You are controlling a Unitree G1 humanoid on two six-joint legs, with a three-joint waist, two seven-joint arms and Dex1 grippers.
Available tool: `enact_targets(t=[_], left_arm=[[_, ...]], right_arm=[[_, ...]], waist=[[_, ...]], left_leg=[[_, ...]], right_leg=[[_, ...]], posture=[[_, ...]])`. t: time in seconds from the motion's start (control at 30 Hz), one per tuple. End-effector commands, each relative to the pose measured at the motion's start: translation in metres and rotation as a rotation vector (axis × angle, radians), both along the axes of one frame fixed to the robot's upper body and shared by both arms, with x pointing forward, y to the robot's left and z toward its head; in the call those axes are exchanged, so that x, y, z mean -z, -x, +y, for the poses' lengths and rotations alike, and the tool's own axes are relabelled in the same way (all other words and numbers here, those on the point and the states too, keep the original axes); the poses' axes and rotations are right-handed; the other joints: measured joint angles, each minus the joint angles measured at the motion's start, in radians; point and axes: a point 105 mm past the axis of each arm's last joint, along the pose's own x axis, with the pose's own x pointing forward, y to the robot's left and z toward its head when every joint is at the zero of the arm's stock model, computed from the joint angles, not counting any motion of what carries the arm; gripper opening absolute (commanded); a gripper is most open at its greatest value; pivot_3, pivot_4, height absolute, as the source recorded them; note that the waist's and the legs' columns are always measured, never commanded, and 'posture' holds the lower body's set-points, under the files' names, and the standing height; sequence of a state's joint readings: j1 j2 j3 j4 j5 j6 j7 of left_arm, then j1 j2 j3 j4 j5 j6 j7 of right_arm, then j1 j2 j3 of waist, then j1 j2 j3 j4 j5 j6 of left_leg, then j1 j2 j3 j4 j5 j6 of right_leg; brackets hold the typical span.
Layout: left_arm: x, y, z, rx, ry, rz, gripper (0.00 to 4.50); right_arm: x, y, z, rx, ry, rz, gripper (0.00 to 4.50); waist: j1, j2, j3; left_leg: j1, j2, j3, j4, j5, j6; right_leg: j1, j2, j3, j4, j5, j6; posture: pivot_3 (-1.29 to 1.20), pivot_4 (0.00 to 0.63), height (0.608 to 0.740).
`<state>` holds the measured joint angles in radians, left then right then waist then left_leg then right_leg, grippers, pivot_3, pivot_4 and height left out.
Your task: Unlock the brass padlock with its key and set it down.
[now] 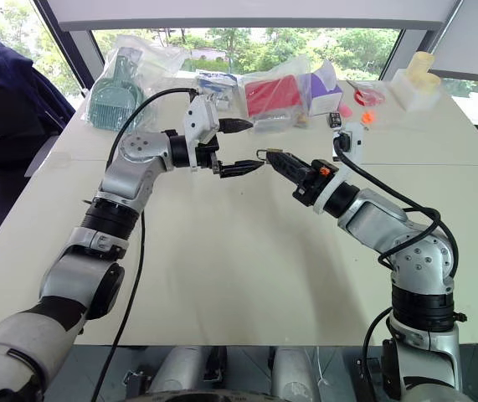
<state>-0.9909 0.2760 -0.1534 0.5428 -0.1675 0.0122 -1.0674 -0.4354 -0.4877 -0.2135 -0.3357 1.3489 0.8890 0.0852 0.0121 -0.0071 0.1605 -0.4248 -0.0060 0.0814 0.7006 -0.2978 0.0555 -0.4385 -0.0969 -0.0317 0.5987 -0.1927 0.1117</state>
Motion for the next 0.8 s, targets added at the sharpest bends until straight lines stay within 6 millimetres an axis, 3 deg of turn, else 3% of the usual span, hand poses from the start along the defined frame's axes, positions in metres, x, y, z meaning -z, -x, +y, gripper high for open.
enact_targets(t=[0.03, 0.23, 0.8], left_arm=[[-0.014, 0.0, -0.004, 0.01, 0.0, -0.064, 4.47], [-0.025, -0.003, -0.009, 0.0, 0.045, -0.068, 4.47], [-0.035, -0.013, -0.008, -0.09, 0.084, -0.139, 4.47]], right_arm=[[-0.013, 0.011, 0.005, -0.044, -0.02, -0.053, 0.01], [-0.006, 0.014, 0.009, -0.062, -0.01, -0.03, 0.01], [0.003, 0.017, 0.016, -0.077, -0.011, 0.002, 0.01]], waist=[[0.0, 0.0, 0.0], [0.0, 0.0, 0.0], [-0.001, 0.0, 0.0]], left_leg=[[0.0, 0.0, 0.0, 0.0, 0.0, 0.0], [0.0, 0.0, 0.0, 0.0, 0.0, 0.0], [0.0, 0.0, 0.0, 0.0, 0.0, 0.0]], right_leg=[[0.0, 0.0, 0.0, 0.0, 0.0, 0.0], [0.0, 0.0, 0.0, 0.0, 0.0, 0.0], [0.0, 0.0, 0.0, 0.0, 0.0, 0.0]], posture=[[0.0, 0.15, 0.74], [0.0, 0.15, 0.74], [0.0, 0.15, 0.74]])
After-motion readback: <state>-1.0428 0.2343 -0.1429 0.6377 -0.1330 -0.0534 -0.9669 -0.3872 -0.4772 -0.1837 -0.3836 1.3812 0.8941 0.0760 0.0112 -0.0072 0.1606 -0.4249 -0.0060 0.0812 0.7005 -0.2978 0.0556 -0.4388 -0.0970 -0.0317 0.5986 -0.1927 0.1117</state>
